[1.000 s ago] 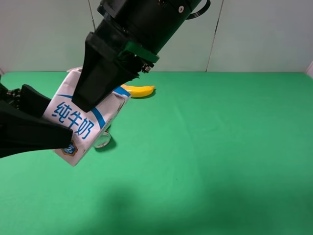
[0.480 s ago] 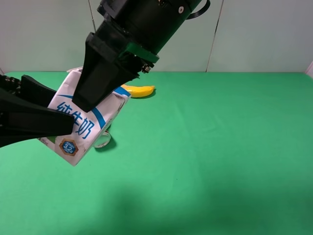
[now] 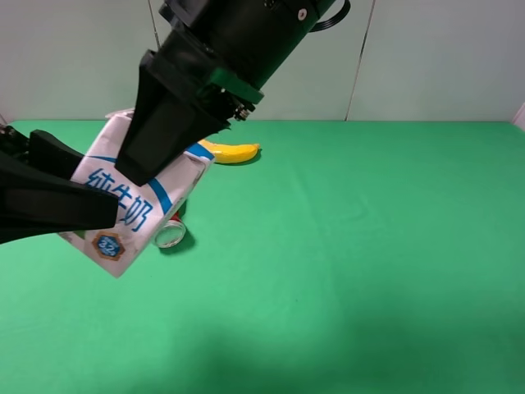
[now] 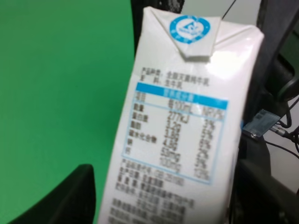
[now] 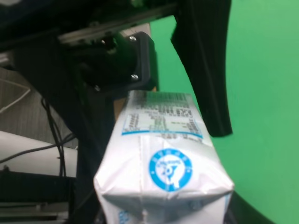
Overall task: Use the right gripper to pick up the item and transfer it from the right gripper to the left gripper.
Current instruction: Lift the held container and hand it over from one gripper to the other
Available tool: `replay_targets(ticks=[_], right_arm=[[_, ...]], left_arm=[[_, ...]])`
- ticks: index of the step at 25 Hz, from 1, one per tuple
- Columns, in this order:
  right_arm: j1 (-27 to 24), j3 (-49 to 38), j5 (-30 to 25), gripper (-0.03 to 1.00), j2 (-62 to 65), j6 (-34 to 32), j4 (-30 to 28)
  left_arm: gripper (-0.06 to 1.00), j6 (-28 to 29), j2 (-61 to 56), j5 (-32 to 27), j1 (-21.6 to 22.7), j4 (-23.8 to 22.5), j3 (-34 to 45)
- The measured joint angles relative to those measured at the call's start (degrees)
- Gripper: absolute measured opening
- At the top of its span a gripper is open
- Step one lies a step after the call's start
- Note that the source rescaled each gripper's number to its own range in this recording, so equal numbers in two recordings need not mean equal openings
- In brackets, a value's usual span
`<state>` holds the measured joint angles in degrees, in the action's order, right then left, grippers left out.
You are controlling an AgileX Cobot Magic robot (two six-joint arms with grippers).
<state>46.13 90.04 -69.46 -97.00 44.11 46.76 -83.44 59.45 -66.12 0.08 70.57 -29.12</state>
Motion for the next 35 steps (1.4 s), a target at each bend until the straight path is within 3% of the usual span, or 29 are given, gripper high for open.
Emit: replay_targets(ticks=[7,11,28,29,31,32,33,35], right_arm=[[0.0,0.0,0.2,0.00,0.0,2.5,1.6],[0.0,0.0,0.4,0.00,0.0,3.1,1.7],[0.0,0.0,0.9,0.00,0.0,3.5,1.8],[0.0,0.0,1.0,0.07,0.0,2.9,1.8],[0.0,0.1,2.3,0.54,0.1,1.1,3.5],[0.0,0.1,2.5,0.73,0.2,0.4,3.8],[0.0,0.1,2.5,0.84,0.3,0.1,3.9],[0.0,0.1,2.5,0.93,0.4,-0.1,3.8]], left_arm=[[0.30,0.0,0.0,-0.7,0.0,0.0,0.0],[0.13,-0.3,0.0,-1.2,0.0,0.2,0.0],[0.12,-1.1,0.0,-1.2,0.0,0.3,0.0],[0.12,-1.1,0.0,-1.2,0.0,0.3,0.0],[0.01,-1.1,0.0,-0.8,0.0,-0.8,0.0],[0.01,-1.1,0.0,-0.3,0.0,-1.6,0.0],[0.01,-1.1,0.1,0.0,0.0,-2.2,0.0],[0.01,-1.1,0.1,0.2,0.0,-2.2,0.0]])
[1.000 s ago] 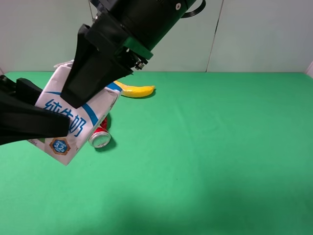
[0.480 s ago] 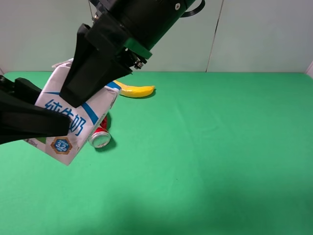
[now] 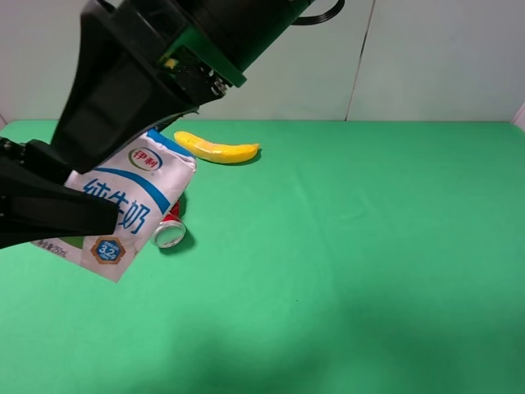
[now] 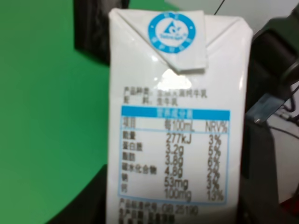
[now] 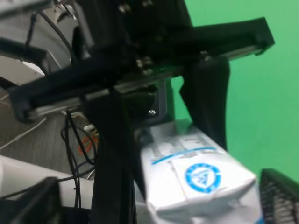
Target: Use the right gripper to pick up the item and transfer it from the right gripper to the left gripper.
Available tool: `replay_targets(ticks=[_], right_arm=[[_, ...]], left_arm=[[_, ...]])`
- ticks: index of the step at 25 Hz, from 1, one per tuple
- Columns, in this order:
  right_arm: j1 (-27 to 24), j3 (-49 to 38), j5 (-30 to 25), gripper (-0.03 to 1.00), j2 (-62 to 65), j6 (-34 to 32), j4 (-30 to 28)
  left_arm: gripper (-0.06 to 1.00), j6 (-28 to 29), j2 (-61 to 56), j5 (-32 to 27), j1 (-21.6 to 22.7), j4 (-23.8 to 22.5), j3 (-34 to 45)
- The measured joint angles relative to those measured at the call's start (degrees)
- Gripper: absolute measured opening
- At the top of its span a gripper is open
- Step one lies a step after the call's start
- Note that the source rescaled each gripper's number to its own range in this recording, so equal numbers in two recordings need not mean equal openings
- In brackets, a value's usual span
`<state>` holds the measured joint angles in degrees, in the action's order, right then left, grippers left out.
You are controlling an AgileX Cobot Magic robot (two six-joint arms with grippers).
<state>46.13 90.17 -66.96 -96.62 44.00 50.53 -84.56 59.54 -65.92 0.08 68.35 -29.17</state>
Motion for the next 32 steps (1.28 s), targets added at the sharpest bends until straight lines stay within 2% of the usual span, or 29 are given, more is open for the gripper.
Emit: replay_targets(ticks=[4,8,16,20,26,32], right_arm=[[0.0,1.8,-0.3,0.98,0.0,-0.4,-2.2],[0.0,5.4,-0.8,1.00,0.0,-3.3,-7.6],[0.0,9.3,-1.1,1.00,0.7,-12.9,-27.2],[-0.2,9.3,-1.2,1.00,2.5,-17.0,-33.7],[-3.2,8.6,-2.5,1.00,6.5,-20.6,-36.3],[-5.6,0.4,-2.3,1.00,14.3,-23.8,-39.0]], left_arm=[[0.01,0.0,0.0,0.0,0.0,0.1,0.0],[0.01,0.0,0.0,0.0,0.0,0.1,0.0],[0.01,-0.1,0.0,0.0,0.0,0.1,0.0],[0.01,-0.3,0.0,0.0,0.0,0.1,0.0],[0.01,-0.4,0.0,0.0,0.0,0.1,0.0],[0.01,-0.4,0.0,0.0,0.0,0.1,0.0]])
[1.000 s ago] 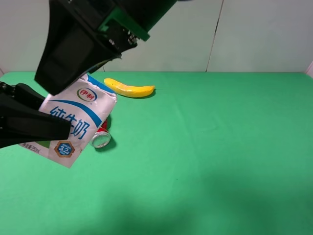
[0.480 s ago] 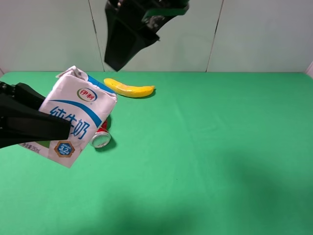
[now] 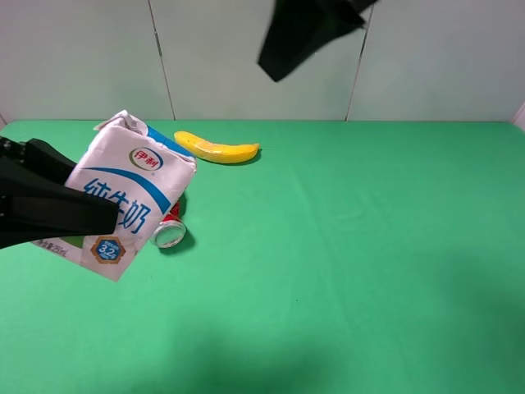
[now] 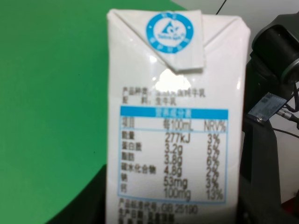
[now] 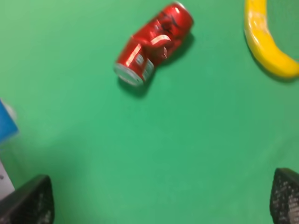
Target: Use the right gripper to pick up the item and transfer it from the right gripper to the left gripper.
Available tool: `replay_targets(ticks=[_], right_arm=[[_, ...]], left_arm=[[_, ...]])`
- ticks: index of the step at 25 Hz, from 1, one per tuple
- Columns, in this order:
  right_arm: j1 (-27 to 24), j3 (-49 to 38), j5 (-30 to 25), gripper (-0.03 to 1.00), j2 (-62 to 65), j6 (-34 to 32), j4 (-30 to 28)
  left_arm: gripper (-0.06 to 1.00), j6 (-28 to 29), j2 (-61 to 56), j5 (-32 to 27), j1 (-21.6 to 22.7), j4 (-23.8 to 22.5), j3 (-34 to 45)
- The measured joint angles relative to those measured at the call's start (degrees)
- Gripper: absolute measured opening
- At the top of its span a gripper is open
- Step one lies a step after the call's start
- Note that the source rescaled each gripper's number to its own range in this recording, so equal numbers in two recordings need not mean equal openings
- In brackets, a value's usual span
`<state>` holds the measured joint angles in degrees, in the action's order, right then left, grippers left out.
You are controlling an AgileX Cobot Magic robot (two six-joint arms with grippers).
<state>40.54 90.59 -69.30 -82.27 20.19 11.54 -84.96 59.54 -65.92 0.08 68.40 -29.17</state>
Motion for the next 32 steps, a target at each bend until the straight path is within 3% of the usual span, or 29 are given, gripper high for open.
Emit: replay_targets(ticks=[7,15,32], right_arm=[[-0.4,-15.2,6.7,1.00,12.4,-8.6,-6.8],[-0.4,-29.9,12.4,1.00,27.1,-15.2,-9.4],[-0.4,-55.1,14.6,1.00,62.3,-16.5,-11.0]], left_arm=[[0.01,0.0,0.0,0.0,0.0,0.0,0.0],[0.01,0.0,0.0,0.0,0.0,0.0,0.0],[0.01,0.0,0.0,0.0,0.0,0.0,0.0]])
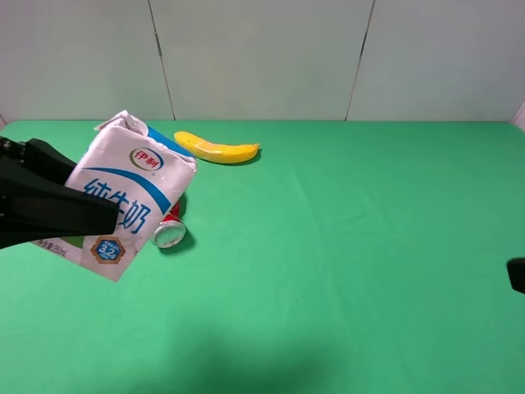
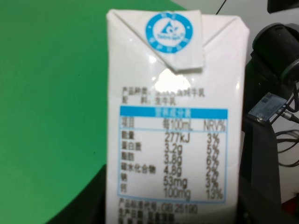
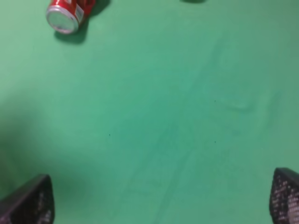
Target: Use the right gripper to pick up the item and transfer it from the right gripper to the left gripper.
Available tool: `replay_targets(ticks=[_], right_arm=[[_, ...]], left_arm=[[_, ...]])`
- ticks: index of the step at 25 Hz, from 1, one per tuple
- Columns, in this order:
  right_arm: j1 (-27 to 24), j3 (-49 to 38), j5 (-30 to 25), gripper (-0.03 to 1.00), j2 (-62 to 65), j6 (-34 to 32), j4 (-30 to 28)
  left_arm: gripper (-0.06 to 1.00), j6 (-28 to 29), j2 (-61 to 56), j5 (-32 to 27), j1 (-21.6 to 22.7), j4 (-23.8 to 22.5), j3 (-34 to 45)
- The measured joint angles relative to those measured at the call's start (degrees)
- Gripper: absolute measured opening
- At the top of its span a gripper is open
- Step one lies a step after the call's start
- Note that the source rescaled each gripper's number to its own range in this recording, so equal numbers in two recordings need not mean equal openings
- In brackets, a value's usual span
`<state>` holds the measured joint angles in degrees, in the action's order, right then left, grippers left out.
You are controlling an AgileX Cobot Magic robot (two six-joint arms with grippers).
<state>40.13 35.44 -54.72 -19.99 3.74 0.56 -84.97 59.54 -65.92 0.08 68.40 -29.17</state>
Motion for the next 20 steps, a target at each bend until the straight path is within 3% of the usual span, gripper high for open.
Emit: replay_targets(ticks=[9,20], right_arm=[[0.0,-6.2,-1.5,1.00,10.0,-0.1,0.5],[0.0,-7.3,-3.2,1.00,10.7,-1.3,0.7]], left_arm=[[0.01,0.0,0.0,0.1,0.0,-0.3,0.0],[0.01,0.0,0.0,0.2,0.0,-0.4,0.0]])
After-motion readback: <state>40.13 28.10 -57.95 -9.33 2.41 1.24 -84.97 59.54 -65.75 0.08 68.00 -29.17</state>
